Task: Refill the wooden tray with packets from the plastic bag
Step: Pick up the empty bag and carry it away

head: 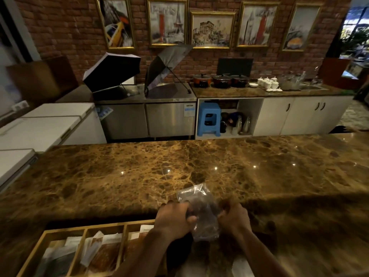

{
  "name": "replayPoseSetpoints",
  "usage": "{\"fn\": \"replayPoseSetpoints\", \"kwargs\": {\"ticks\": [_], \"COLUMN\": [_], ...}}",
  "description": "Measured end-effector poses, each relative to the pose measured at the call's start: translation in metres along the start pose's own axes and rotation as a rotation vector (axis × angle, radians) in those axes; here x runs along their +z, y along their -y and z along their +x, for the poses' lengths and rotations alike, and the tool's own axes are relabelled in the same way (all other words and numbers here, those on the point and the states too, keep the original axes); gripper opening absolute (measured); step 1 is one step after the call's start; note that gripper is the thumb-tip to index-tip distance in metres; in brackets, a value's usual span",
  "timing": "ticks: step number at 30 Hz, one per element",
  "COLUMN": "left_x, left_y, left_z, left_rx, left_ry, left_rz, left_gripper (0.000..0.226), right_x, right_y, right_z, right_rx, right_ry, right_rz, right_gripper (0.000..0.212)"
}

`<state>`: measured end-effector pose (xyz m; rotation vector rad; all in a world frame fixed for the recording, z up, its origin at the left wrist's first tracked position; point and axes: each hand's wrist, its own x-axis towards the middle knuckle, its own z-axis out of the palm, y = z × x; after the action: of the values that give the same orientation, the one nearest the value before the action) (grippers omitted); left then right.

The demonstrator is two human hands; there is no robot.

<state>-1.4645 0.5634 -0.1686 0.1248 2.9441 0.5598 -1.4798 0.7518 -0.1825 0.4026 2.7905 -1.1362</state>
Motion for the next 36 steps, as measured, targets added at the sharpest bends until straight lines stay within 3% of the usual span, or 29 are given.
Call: {"fn": "replayPoseSetpoints", "kwargs": {"ticks": [5,10,14,20,23,27,31,34,36], "left_x": [-0.032,-0.068,-0.086,-0.102,-0.114,-0.131,-0.144,-0.151,-0.152], "left_y": [0.011,0.031,0.057,0.080,0.082,0.091,0.108,0.128,0.144], "left_z": [0.009,0.018,0.016,0.002,-0.013,-0.036,-0.063,-0.094,-0.116], "left_rx": [-0.077,-0.136,-0.195,-0.199,-0.208,-0.236,-0.337,-0.384,-0.402], "left_ry": [-0.114,-0.204,-0.260,-0.436,-0.482,-0.557,-0.622,-0.695,-0.733], "left_rz": [-0.124,-0.246,-0.556,-0.703,-0.752,-0.812,-0.779,-0.813,-0.873], "left_gripper": [0.040,0.067,0.084,0.027,0.022,0.014,0.008,0.007,0.014], "right_x": [-0.017,-0.034,-0.045,-0.047,-0.036,-0.013,0.011,0.031,0.042], "right_y": [0.034,0.072,0.090,0.105,0.105,0.108,0.116,0.135,0.148], "right_z": [0.007,-0.001,-0.006,-0.006,-0.004,-0.007,-0.014,-0.026,-0.035], "right_rx": [-0.257,-0.430,-0.505,-0.428,-0.387,-0.289,-0.281,-0.339,-0.389], "right_ry": [0.022,0.084,0.150,0.171,0.216,0.448,0.618,0.712,0.677], "right_rz": [0.076,0.175,0.272,0.458,0.523,0.568,0.620,0.589,0.535], "right_gripper": [0.035,0.033,0.041,0.033,0.040,0.064,0.067,0.050,0.038]}}
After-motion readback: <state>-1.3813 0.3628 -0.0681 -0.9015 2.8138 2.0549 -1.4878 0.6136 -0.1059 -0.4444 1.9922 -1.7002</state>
